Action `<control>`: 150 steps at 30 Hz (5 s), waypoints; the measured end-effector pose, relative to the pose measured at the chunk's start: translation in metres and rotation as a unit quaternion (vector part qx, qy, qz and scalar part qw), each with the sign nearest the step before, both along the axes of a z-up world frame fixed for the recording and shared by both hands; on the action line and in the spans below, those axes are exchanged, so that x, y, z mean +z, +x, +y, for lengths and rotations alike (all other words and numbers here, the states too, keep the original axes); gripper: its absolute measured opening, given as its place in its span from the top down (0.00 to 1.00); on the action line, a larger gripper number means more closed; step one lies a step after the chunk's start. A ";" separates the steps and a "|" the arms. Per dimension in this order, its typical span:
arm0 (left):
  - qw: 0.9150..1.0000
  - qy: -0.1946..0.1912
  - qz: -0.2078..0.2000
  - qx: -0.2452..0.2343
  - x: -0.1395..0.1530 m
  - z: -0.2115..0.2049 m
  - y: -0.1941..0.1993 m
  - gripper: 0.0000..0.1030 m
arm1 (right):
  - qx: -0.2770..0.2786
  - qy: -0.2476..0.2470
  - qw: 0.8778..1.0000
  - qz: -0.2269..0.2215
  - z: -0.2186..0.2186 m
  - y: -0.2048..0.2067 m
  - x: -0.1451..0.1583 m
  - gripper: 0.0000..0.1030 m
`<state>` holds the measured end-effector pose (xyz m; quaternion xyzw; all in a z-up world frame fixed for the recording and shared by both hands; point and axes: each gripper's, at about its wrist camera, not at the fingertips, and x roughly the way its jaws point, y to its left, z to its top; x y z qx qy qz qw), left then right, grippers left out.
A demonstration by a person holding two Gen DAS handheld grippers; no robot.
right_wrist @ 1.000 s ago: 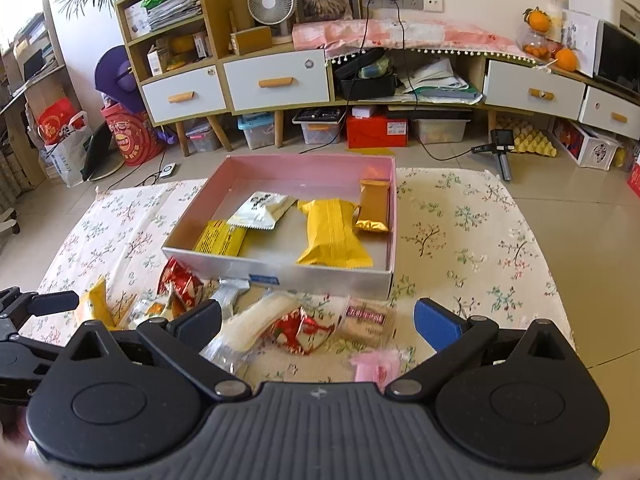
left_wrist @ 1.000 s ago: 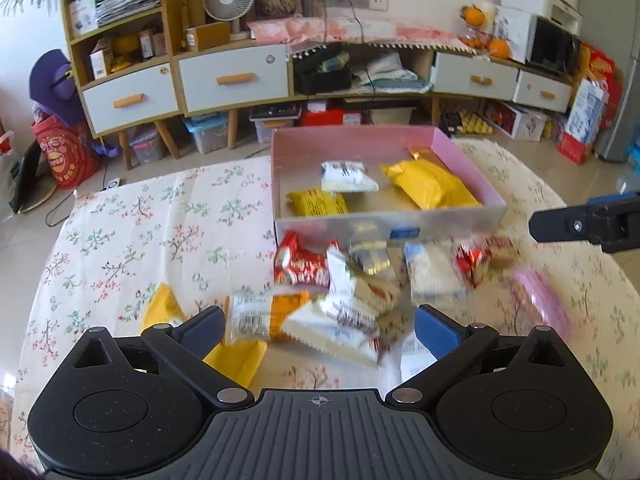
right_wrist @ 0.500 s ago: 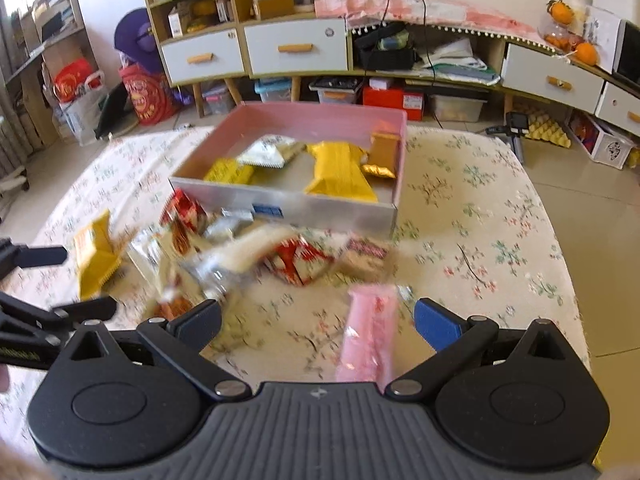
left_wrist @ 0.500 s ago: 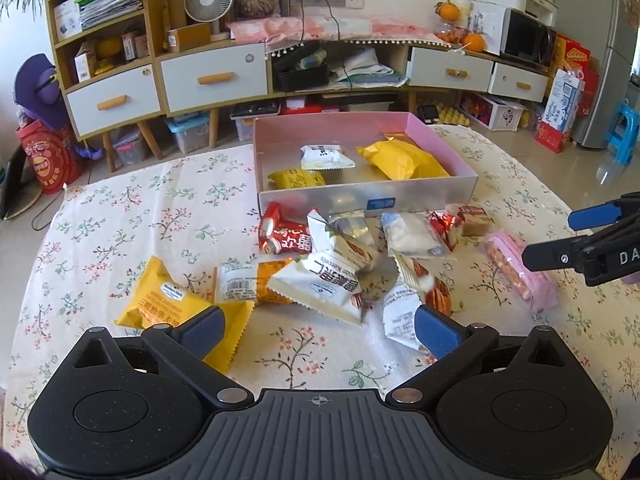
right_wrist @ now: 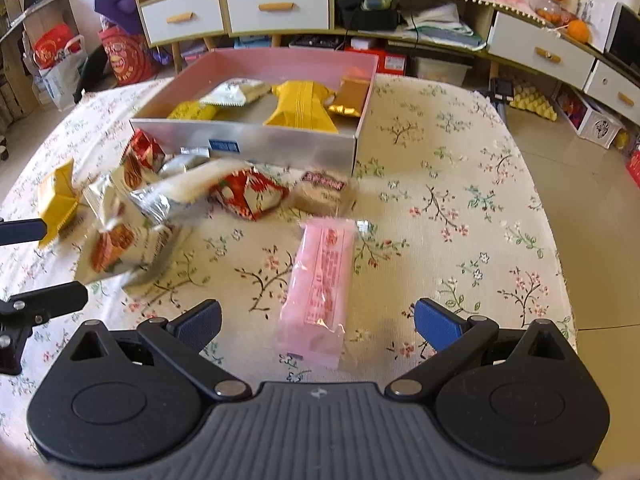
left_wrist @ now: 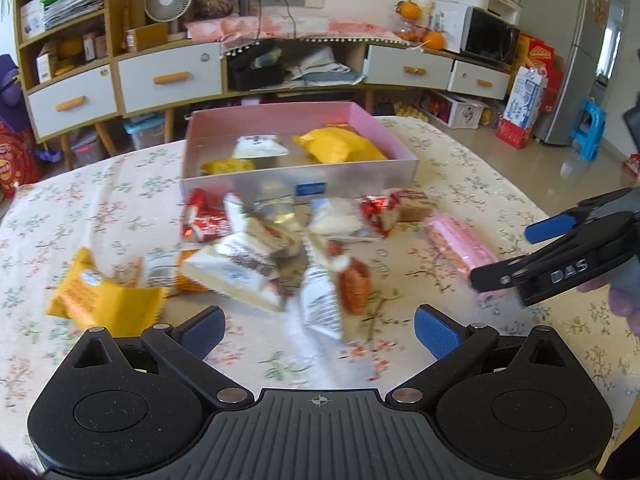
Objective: Organize snacks
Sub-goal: 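Grasp the pink bar with the right tool while the left tool grasps the pecan packet, then carry the pink bar and pecan packet into the pink box and open both tools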
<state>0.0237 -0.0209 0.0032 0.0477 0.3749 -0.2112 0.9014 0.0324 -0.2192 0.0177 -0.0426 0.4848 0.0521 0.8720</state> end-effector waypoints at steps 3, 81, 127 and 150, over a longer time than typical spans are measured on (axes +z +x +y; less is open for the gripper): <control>1.000 0.006 -0.003 -0.005 -0.005 -0.012 0.001 0.01 | 0.001 -0.002 1.000 0.011 0.000 0.003 -0.006 0.00; 1.000 0.005 0.023 -0.007 -0.002 -0.053 0.028 0.56 | -0.019 0.015 0.999 -0.022 -0.003 0.028 0.009 0.72; 0.996 0.031 -0.054 0.068 0.036 -0.039 0.162 0.56 | -0.030 0.059 0.992 -0.106 0.019 0.129 0.044 0.72; 0.994 0.081 -0.032 0.066 -0.001 -0.042 0.229 0.54 | -0.026 0.028 0.995 -0.094 0.035 0.184 0.018 0.71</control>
